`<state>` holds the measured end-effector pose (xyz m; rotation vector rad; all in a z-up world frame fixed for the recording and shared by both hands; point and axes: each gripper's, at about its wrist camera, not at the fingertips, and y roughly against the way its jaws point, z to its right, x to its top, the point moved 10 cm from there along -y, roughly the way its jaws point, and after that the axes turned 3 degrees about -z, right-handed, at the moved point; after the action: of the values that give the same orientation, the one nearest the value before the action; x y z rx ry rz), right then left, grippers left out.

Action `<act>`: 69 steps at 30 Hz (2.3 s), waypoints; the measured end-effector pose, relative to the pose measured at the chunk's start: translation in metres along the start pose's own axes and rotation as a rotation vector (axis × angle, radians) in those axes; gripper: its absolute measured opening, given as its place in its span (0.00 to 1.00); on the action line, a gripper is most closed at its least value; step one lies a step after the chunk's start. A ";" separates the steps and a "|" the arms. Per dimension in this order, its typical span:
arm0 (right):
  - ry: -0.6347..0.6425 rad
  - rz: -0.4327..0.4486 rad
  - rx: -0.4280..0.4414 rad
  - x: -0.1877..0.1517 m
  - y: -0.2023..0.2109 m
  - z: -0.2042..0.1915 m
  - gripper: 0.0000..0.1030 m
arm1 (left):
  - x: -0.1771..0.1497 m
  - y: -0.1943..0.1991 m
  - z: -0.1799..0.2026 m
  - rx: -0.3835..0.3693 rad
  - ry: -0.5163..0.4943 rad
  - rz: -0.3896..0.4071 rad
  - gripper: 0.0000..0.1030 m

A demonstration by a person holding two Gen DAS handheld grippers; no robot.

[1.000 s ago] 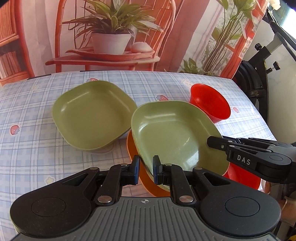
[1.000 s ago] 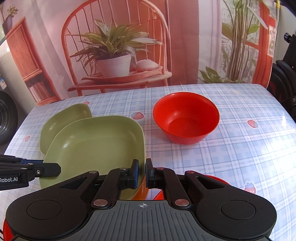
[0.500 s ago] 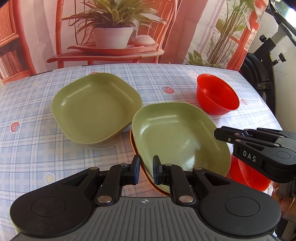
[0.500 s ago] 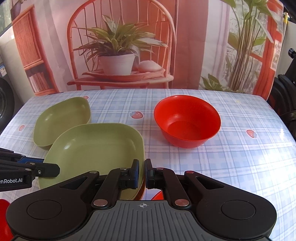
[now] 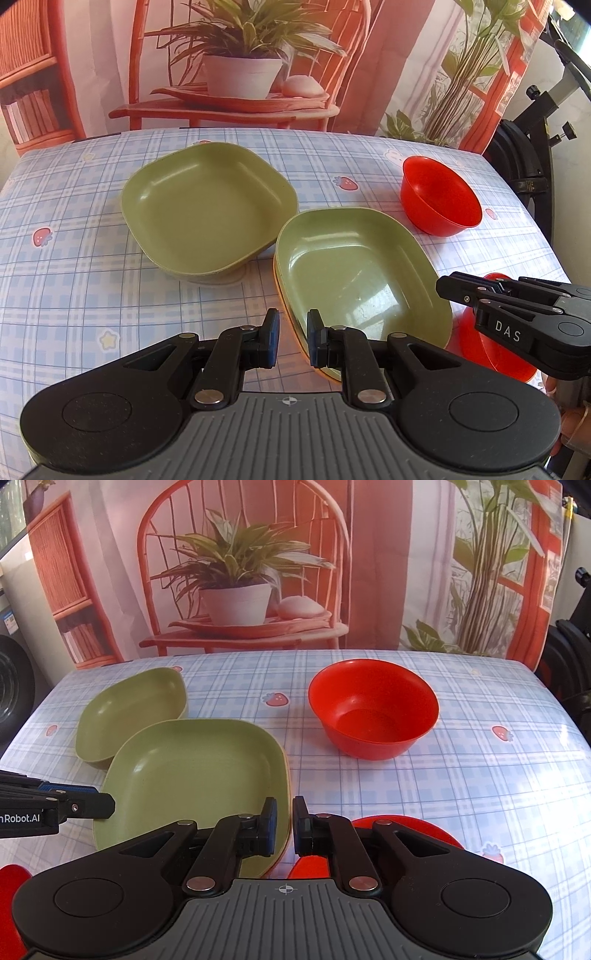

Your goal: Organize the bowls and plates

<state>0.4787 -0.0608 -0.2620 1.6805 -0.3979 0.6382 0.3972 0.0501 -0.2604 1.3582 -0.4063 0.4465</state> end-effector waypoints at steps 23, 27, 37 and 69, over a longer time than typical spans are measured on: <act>-0.043 0.006 0.028 0.004 0.007 0.002 0.13 | 0.021 0.022 -0.031 -0.024 0.051 0.059 0.17; -0.030 0.036 0.044 0.022 0.014 -0.002 0.13 | 0.041 0.037 -0.066 0.023 0.093 0.111 0.17; 0.153 0.107 0.119 0.066 0.001 -0.046 0.17 | 0.089 0.038 -0.115 0.124 0.119 0.203 0.18; 0.043 -0.113 0.169 0.074 -0.103 -0.100 0.10 | 0.059 -0.032 -0.138 0.031 0.238 0.160 0.12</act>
<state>0.5777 0.0647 -0.2861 1.8328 -0.2209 0.6374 0.4668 0.1854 -0.2789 1.2894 -0.3133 0.7414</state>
